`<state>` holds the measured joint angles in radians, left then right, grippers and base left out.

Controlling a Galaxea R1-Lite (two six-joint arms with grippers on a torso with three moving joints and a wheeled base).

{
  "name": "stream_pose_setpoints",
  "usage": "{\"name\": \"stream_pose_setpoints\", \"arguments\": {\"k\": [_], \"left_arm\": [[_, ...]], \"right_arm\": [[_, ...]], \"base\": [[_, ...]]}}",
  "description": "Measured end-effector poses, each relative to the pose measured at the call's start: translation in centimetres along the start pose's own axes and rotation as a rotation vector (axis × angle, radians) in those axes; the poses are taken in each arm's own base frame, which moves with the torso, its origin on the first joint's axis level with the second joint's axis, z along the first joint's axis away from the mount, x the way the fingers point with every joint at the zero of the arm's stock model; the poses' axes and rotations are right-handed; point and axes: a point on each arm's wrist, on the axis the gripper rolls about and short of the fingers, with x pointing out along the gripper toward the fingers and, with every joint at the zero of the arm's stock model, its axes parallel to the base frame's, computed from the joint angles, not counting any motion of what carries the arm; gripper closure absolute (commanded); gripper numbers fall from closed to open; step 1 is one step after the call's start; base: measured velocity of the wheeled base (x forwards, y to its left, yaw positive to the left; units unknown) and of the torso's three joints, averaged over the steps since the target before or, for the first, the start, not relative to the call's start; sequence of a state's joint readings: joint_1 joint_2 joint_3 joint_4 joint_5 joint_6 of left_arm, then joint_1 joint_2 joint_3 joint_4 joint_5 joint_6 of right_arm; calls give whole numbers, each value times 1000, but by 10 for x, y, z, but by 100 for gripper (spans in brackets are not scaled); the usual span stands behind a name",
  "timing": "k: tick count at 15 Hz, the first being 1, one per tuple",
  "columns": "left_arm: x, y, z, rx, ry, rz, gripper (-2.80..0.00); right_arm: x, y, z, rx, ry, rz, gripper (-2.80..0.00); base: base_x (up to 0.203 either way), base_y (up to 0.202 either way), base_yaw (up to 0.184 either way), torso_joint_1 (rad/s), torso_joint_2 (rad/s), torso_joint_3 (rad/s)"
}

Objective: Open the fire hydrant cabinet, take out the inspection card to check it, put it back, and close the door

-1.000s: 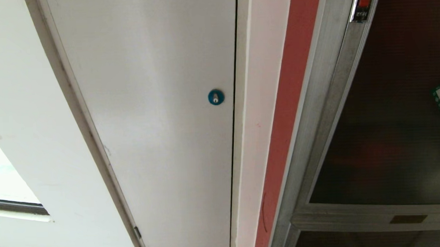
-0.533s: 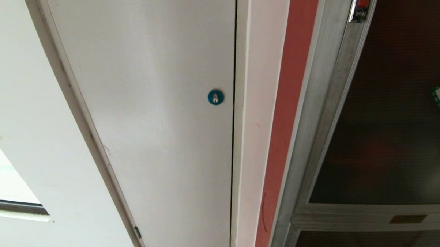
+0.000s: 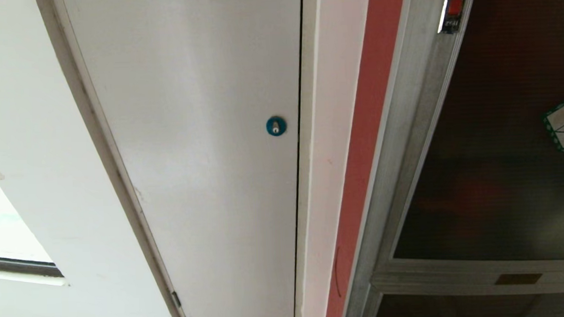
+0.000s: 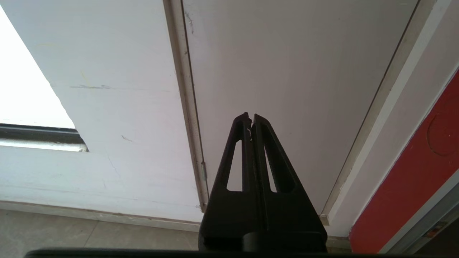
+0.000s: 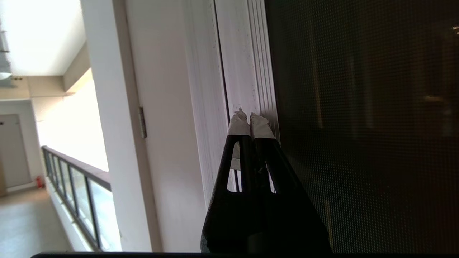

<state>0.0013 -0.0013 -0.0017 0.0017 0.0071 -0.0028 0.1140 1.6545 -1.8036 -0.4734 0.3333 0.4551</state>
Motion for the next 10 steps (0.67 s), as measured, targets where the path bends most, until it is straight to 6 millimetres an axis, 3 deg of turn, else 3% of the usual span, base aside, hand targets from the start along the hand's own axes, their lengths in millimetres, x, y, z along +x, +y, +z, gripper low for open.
{"name": "stream_pose_setpoints", "arguments": {"k": [4,10], "left_arm": [[0,0,0,0,0,0,0],[0,0,0,0,0,-1,0]], "right_arm": [[-4,3,4,3,-1,-16,0],[-30,39,9,70,60,34,0]], "base": [[0,0,0,0,0,0],[0,0,0,0,0,0]]}}
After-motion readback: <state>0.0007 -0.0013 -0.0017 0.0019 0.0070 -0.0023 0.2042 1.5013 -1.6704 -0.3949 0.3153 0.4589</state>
